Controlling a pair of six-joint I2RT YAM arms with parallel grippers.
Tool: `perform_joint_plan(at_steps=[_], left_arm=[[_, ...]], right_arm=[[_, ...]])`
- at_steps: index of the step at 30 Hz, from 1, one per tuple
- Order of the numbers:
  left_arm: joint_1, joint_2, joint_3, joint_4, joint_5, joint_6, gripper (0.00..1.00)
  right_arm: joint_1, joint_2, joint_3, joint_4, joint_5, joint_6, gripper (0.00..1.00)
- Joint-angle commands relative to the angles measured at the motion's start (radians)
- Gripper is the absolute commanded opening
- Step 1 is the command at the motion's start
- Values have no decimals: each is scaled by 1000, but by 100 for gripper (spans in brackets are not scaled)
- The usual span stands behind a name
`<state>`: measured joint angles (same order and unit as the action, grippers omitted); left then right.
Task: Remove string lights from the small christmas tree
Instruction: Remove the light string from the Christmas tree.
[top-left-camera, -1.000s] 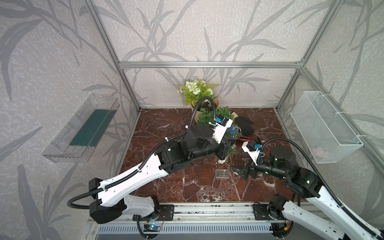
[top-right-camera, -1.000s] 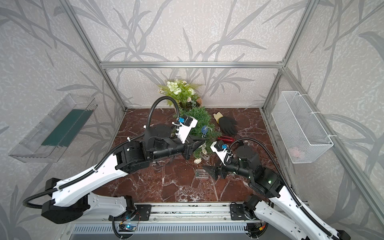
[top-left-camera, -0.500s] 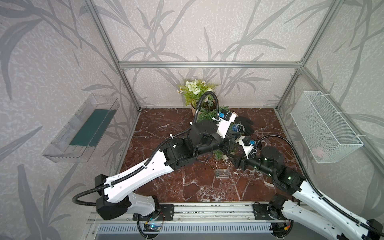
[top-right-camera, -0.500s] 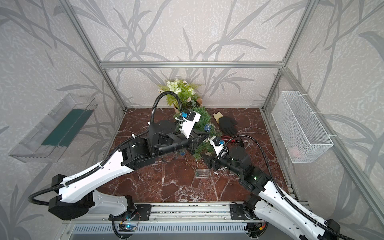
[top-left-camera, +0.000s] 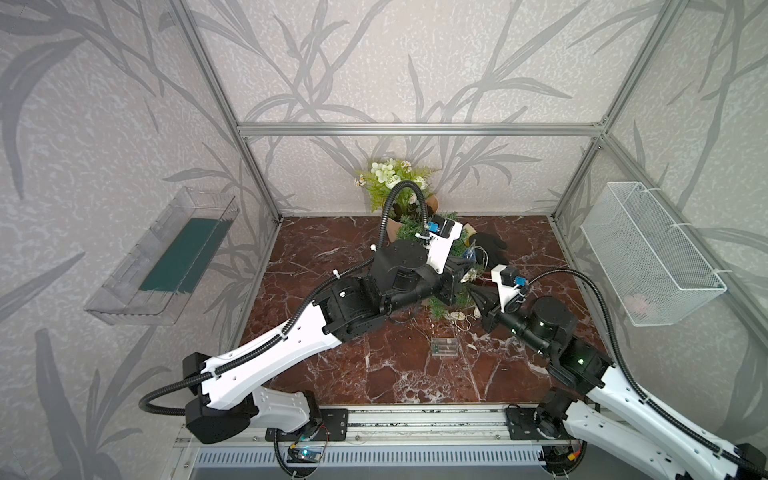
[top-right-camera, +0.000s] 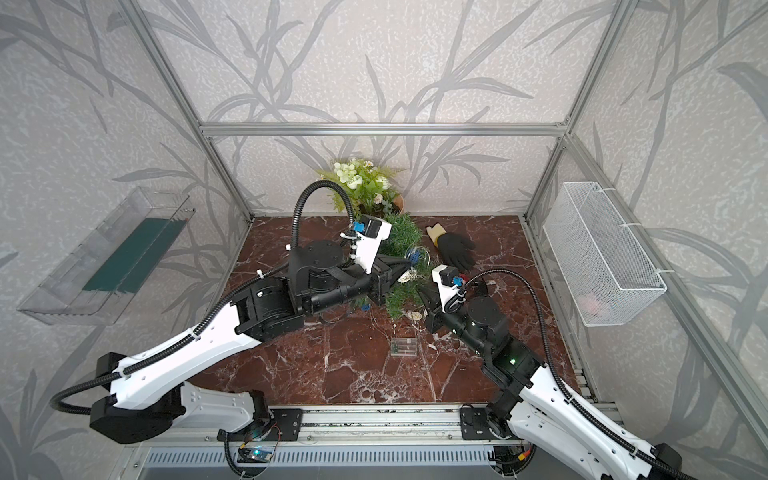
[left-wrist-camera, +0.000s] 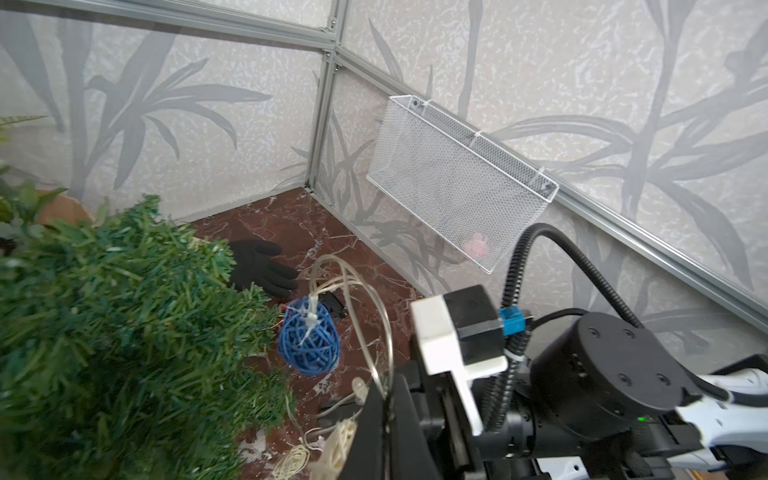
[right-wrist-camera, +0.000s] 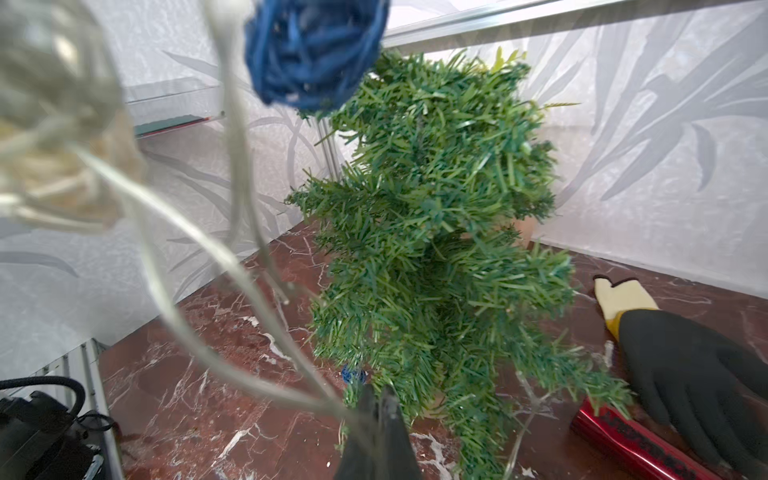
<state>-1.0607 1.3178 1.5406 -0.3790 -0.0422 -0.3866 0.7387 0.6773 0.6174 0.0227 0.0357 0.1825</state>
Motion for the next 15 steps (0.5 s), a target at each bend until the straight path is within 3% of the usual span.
perform_joint_plan(at_steps=[1, 5, 7, 9, 15], left_arm=[[30, -47, -17, -71, -94, -25, 15], [50, -66, -21, -152, -165, -17, 64], [53, -82, -33, -177, -206, -10, 79], [61, -107, -53, -195, -244, -3, 86], [118, -192, -107, -239, -297, -4, 86]], right_arm=[[-5, -30, 31, -73, 105, -8, 0], [-65, -16, 105, -210, 184, -4, 0], [-113, -1, 143, -271, 225, 20, 0], [-176, 17, 181, -317, 251, 43, 0], [-359, 139, 309, -384, 236, 58, 0]])
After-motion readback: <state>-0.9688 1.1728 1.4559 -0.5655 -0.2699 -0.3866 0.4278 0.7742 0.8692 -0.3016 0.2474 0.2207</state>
